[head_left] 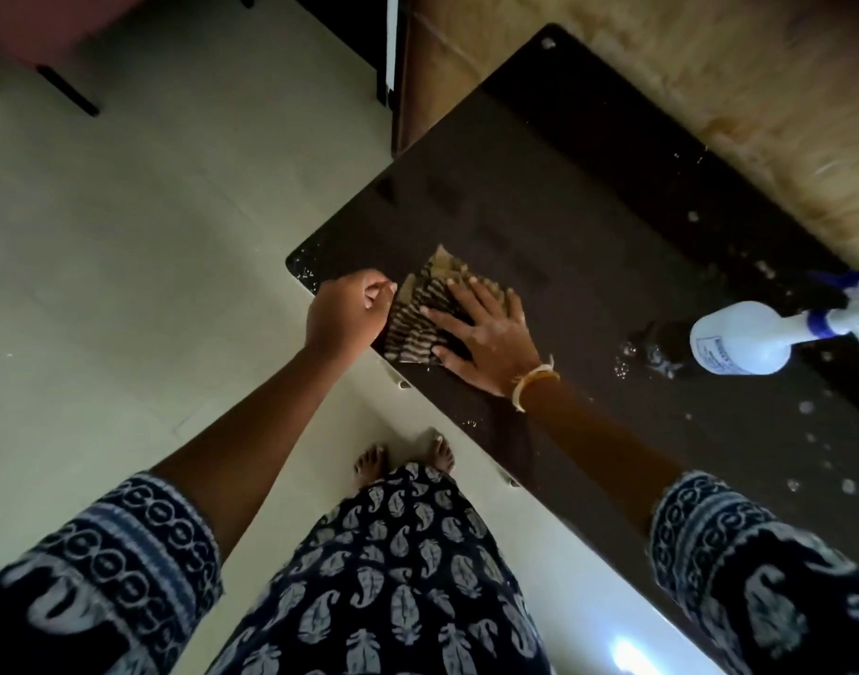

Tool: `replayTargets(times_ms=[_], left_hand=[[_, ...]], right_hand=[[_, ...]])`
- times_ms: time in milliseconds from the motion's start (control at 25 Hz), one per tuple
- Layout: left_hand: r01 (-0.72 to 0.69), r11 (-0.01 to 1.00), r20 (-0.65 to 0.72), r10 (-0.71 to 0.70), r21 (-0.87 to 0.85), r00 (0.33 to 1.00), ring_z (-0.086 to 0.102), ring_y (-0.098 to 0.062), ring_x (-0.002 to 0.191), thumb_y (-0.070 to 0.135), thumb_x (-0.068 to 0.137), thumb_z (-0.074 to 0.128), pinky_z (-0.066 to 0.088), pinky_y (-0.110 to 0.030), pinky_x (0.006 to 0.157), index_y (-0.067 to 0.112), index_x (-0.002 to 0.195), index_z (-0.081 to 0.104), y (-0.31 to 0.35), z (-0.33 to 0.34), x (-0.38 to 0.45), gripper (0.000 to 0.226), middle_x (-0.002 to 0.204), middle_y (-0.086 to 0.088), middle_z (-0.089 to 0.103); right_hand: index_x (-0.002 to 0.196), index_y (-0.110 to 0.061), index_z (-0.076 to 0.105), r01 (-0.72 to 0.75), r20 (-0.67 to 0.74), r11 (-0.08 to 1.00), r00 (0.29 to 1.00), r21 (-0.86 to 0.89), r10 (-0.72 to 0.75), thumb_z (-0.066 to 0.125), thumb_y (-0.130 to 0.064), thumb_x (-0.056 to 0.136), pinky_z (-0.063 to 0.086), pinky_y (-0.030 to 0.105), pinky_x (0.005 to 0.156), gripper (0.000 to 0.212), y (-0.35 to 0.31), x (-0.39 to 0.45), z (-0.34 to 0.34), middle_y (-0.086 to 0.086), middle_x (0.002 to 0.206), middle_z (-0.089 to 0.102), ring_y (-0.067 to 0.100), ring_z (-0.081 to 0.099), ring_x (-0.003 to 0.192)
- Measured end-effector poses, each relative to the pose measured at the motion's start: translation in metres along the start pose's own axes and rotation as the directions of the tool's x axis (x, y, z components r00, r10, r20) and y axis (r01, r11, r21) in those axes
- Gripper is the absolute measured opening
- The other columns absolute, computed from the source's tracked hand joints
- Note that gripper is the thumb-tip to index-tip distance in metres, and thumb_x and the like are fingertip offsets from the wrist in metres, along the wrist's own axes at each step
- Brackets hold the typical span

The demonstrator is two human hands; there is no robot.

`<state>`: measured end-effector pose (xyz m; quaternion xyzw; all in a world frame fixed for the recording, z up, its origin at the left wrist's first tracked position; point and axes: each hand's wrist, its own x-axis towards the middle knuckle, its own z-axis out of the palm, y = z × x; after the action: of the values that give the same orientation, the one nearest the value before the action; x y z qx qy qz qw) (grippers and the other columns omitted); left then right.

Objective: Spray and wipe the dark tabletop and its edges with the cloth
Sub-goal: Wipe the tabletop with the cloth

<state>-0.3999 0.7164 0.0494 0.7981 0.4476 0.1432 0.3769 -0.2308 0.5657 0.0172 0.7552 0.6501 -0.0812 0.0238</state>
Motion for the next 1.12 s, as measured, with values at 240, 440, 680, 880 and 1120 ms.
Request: replayTargets(times_ms=[240, 440, 680, 880, 1120], left_hand=[[-0.124, 0.990, -0.029, 0.126, 0.074, 0.992, 0.068, -0.018, 0.097, 0.009, 0.092, 0.057, 0.057, -0.033, 0.084, 0.011, 0.108, 0.069, 0.026, 0.014, 0.065, 0.021, 0.107, -0.006, 0.072], [-0.126, 0.982, -0.019, 0.130, 0.138, 0.991, 0.067, -0.017, 0.096, 0.010, 0.091, 0.057, 0.056, -0.035, 0.085, 0.013, 0.108, 0.069, 0.036, 0.015, 0.108, 0.021, 0.106, -0.006, 0.071], [-0.154, 0.948, 0.065, 0.142, 0.278, 0.988, 0.062, -0.020, 0.111, 0.015, 0.092, 0.058, 0.049, -0.031, 0.095, 0.012, 0.121, 0.063, 0.067, 0.037, 0.150, 0.030, 0.121, -0.007, 0.065], [-0.189, 0.892, 0.154, 0.137, 0.411, 0.979, 0.056, -0.026, 0.120, 0.012, 0.086, 0.061, 0.046, -0.046, 0.099, 0.013, 0.132, 0.053, 0.085, 0.053, 0.187, 0.047, 0.132, -0.007, 0.057], [-0.121, 0.842, 0.167, 0.037, 0.525, 0.985, 0.045, -0.029, 0.131, 0.027, 0.089, 0.063, 0.038, -0.047, 0.104, 0.012, 0.140, 0.042, 0.088, 0.062, 0.206, 0.058, 0.143, -0.012, 0.044]], right_hand=[[0.140, -0.049, 0.038, -0.596, -0.067, 0.798, 0.796, 0.091, 0.602, 0.041, -0.064, 0.088, 0.031, 0.059, 0.105, 0.055, 0.165, 0.054, -0.022, -0.001, 0.157, 0.029, 0.033, 0.028, 0.141], [0.150, -0.040, 0.024, -0.909, 0.066, 0.338, 0.363, 0.242, 0.929, 0.030, -0.056, 0.096, 0.013, 0.064, 0.112, 0.056, 0.223, 0.077, -0.038, 0.005, 0.162, 0.013, 0.034, 0.008, 0.148], [0.142, -0.043, 0.041, -0.379, -0.133, 0.921, 0.912, 0.093, 0.389, 0.038, -0.057, 0.093, 0.026, 0.061, 0.105, 0.051, 0.105, 0.097, -0.017, 0.005, 0.153, 0.037, 0.036, 0.030, 0.140], [0.140, -0.048, 0.041, -0.058, -0.125, 0.998, 0.990, 0.031, 0.062, 0.037, -0.059, 0.091, 0.028, 0.059, 0.108, 0.050, 0.178, 0.155, -0.026, -0.001, 0.152, 0.038, 0.032, 0.033, 0.140], [0.150, -0.044, 0.022, -0.820, 0.069, 0.539, 0.559, 0.191, 0.826, 0.030, -0.059, 0.096, 0.015, 0.064, 0.112, 0.057, 0.342, 0.175, -0.058, 0.008, 0.160, 0.018, 0.039, 0.014, 0.145]])
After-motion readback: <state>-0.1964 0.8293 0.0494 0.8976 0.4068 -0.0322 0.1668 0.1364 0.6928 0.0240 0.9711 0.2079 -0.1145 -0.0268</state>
